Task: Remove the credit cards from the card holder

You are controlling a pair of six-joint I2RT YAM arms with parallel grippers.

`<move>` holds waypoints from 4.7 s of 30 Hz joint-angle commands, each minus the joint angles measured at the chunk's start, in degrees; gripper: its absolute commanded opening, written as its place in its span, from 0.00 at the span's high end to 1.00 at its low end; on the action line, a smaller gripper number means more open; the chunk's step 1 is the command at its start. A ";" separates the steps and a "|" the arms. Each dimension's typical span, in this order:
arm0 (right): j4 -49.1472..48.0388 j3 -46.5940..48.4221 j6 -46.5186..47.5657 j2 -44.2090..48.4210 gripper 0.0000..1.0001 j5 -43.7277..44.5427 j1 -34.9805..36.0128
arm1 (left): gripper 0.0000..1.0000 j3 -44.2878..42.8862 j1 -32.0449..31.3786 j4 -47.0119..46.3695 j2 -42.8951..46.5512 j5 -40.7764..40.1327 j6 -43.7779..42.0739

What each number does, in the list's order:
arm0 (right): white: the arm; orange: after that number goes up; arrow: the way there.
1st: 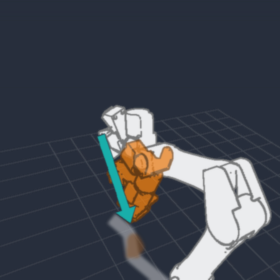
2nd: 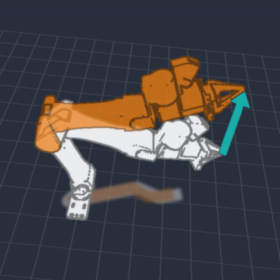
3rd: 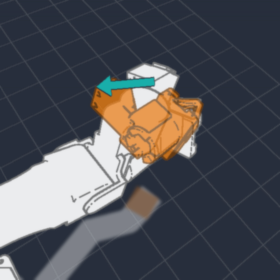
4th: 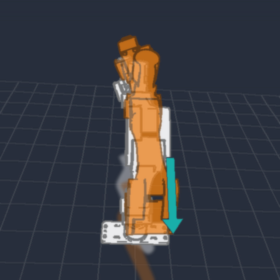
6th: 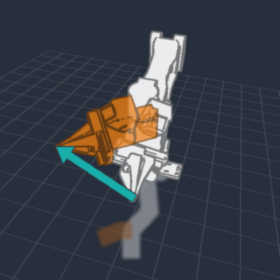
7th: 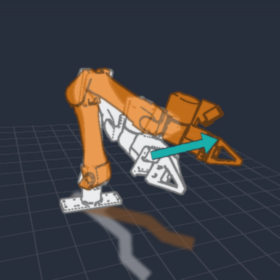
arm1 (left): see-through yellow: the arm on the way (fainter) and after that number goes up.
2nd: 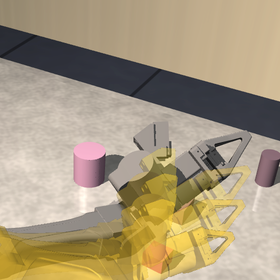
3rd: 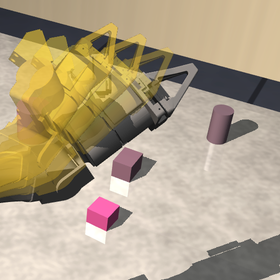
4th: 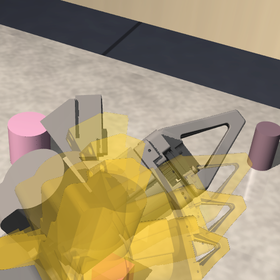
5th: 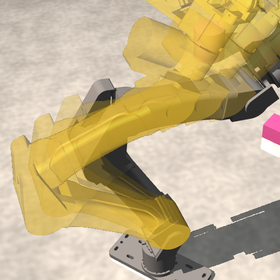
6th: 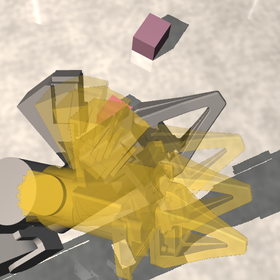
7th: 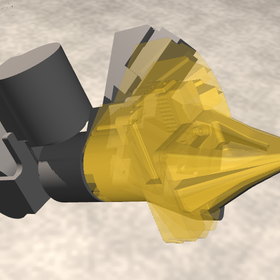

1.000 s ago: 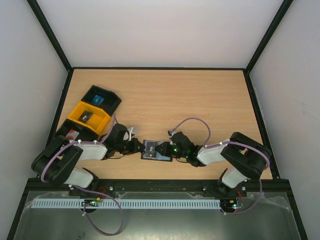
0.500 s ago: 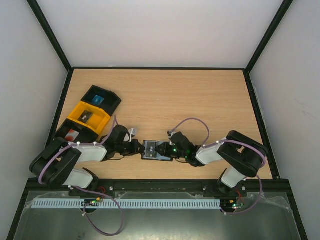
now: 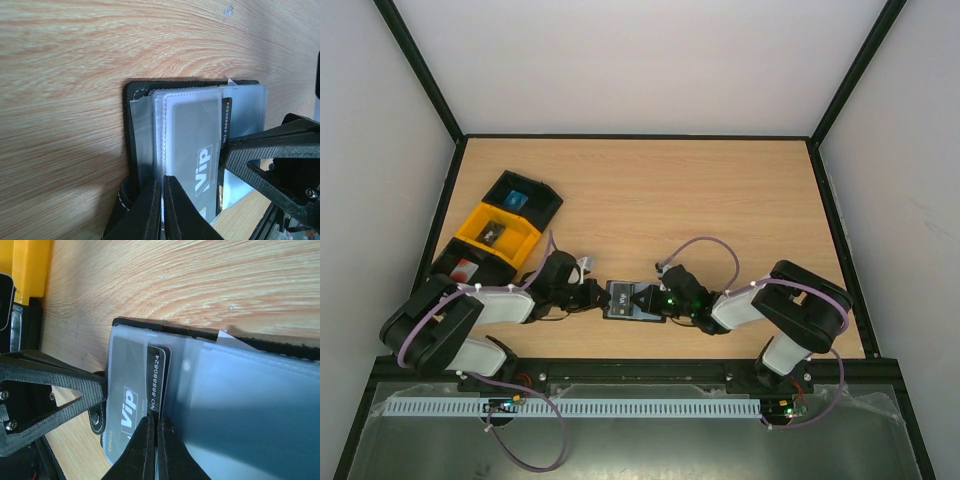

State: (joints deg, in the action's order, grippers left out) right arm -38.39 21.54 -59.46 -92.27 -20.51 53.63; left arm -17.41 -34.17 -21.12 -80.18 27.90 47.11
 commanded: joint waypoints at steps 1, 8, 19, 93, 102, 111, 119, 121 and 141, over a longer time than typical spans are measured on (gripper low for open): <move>-0.84 -1.53 0.59 0.47 0.98 1.70 0.04 | 0.95 1.08 -0.39 3.32 -0.97 -3.67 -1.07; -2.31 -3.99 -0.61 2.35 0.98 2.97 -0.28 | 0.94 1.17 -0.39 4.13 -1.22 -4.35 -1.31; -3.24 -3.90 -2.26 2.24 0.97 1.93 -0.72 | 0.89 -1.13 -0.37 6.24 1.40 -3.43 0.54; 0.53 -15.82 -10.70 32.57 0.98 15.55 -1.19 | 0.22 -5.82 -5.69 1.39 9.84 -5.36 10.72; -3.59 -14.38 -15.92 41.27 0.98 16.79 -1.26 | 0.13 -2.30 -9.38 -11.36 15.53 -5.72 20.39; -10.60 -12.94 -20.50 37.70 0.98 16.67 -1.16 | 0.28 -0.62 -12.78 -21.61 16.73 -10.18 26.08; -14.64 -13.57 -22.13 34.96 0.98 14.68 -0.98 | 0.59 -2.89 -13.24 -25.85 11.80 -9.31 26.42; -14.86 -14.01 -22.34 35.09 0.98 14.64 -0.86 | 0.73 -3.16 -13.26 -26.56 10.78 -8.87 26.57; 8.18 -9.92 3.24 45.39 0.64 1.45 -0.72 | 0.97 -0.97 -13.14 3.06 33.70 -10.90 13.79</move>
State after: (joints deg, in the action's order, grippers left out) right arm -40.91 7.60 -67.20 -50.26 -15.53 52.62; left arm -18.26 -47.24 -31.57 -53.19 18.57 66.46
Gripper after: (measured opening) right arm 0.353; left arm 0.029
